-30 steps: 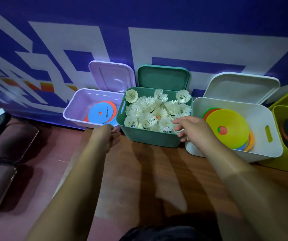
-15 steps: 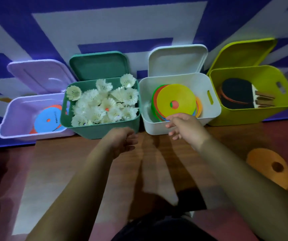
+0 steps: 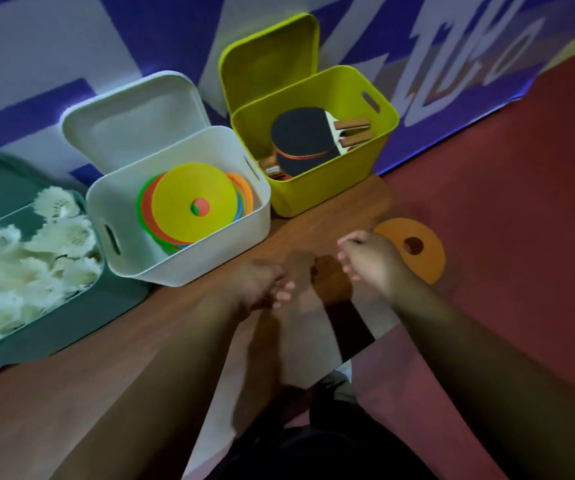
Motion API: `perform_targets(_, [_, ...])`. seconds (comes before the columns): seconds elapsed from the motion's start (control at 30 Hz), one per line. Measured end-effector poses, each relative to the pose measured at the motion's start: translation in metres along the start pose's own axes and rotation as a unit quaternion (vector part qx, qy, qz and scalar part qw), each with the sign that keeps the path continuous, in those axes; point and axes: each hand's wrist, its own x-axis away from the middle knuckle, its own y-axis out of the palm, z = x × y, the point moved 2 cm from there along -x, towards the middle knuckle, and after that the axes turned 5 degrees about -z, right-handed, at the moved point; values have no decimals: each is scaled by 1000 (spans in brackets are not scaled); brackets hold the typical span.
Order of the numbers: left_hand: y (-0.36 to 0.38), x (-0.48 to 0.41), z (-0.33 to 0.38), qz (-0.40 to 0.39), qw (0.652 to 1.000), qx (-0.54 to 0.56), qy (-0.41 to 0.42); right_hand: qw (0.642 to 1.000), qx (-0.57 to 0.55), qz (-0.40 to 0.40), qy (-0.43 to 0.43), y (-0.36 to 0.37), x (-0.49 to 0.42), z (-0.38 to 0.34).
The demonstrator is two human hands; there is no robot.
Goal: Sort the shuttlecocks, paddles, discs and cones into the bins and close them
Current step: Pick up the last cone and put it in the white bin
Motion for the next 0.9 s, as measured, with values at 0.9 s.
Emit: perform_targets(0.9, [62,6,82,182,855,-341,345,988,19,-117,-97,-98,-25,-21])
